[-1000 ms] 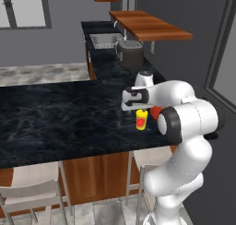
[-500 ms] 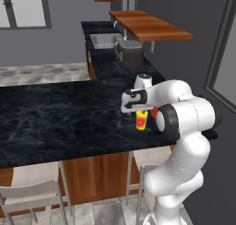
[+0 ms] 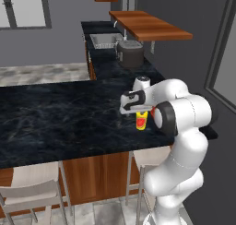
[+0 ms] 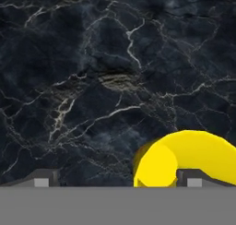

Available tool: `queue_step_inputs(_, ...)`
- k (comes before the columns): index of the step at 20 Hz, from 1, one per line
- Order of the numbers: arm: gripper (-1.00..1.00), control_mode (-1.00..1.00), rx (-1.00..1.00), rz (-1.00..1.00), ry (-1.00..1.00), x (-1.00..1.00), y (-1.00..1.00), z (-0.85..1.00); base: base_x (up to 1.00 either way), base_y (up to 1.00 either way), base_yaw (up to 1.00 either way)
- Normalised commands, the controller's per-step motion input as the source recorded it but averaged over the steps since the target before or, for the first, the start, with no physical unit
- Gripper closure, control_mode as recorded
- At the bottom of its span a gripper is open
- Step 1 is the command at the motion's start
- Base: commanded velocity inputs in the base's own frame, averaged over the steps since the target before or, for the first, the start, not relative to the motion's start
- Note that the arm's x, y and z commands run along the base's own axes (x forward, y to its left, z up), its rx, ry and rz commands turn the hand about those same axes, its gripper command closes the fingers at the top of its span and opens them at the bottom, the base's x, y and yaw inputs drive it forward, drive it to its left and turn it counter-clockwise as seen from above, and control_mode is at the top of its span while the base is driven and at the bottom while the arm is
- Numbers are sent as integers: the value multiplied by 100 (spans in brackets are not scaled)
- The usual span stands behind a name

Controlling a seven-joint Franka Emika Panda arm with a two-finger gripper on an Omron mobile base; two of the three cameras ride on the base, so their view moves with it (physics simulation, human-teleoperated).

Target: Place the cup inside the bowl on the dining table and move the bowl to any counter.

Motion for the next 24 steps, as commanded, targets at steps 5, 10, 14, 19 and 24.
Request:
queue_step_inputs(5, -100, -100, 0, 0, 0, 10, 6, -10, 0, 0, 0)
queue_step_inputs(10, -100, -100, 0, 0, 0, 4, 6, -11, 0, 0, 0)
queue_step_inputs(14, -100, -100, 0, 0, 0, 2, 4, -14, 0, 0, 0)
queue_step_inputs(19, -100, -100, 0, 0, 0, 2, 1, -15, 0, 0, 0)
queue_step_inputs(24, -100, -100, 0, 0, 0, 0, 0, -7, 0, 0, 0)
